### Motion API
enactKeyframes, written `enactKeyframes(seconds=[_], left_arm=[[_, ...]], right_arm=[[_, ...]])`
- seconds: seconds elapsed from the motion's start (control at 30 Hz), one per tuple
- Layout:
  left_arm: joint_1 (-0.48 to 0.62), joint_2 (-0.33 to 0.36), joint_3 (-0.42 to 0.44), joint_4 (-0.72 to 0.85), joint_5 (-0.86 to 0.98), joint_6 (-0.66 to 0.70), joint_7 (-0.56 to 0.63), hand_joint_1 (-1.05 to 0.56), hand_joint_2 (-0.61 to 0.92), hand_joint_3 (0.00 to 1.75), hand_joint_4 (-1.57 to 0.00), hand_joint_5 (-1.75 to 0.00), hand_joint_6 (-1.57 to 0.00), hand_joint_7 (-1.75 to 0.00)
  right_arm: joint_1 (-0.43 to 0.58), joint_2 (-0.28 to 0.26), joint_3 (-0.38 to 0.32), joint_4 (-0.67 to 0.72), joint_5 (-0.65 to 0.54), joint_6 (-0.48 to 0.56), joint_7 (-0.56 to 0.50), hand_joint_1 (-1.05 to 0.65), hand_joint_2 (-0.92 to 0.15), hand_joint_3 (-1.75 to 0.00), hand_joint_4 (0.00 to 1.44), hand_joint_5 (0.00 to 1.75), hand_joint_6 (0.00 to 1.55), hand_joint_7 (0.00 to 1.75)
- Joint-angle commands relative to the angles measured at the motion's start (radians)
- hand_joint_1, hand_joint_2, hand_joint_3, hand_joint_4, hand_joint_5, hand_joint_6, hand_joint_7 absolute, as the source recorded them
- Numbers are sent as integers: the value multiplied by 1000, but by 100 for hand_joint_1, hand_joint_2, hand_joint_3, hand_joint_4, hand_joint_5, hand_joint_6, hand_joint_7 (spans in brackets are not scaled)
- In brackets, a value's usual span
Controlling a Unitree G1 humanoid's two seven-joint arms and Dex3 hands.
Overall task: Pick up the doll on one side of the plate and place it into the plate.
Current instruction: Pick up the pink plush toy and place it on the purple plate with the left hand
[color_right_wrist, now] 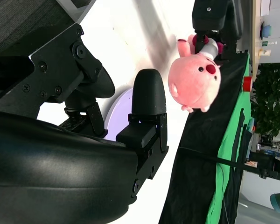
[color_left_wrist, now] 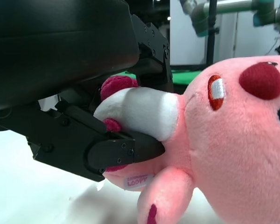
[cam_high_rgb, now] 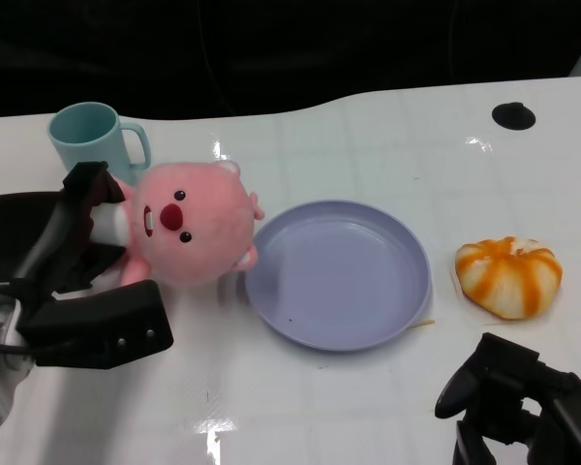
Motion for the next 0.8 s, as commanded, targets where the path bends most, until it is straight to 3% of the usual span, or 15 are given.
enactKeyframes(seconds=[0.03, 0.13, 0.27, 0.63, 0.8], left_arm=[[15, 21, 37, -108, -22, 29, -72, -17, 55, 97, -89, -175, -64, -175], [12, 16, 44, -201, -25, 59, -158, -16, 53, 95, -89, -175, -64, -175], [-5, -10, 51, -275, -61, 79, -256, -13, 58, 79, -86, -175, -62, -175], [-83, -114, 10, -252, -58, 113, -344, -11, 41, 102, -90, -175, -68, -175], [-102, -153, -9, -206, -67, 89, -347, -13, 43, 106, -92, -175, -69, -175]], right_arm=[[6, -1, 5, -14, -5, -9, -9, 9, -48, -131, 69, 175, 56, 158], [7, -2, 10, -19, -9, -7, -13, 9, -49, -131, 69, 175, 56, 158], [8, -4, 12, -26, -9, -3, -14, 9, -49, -131, 69, 175, 56, 158], [11, -7, 19, -33, -16, -11, -9, 9, -47, -134, 70, 175, 57, 158], [12, -5, 26, -40, -18, 0, -12, 9, -47, -135, 70, 175, 57, 158]])
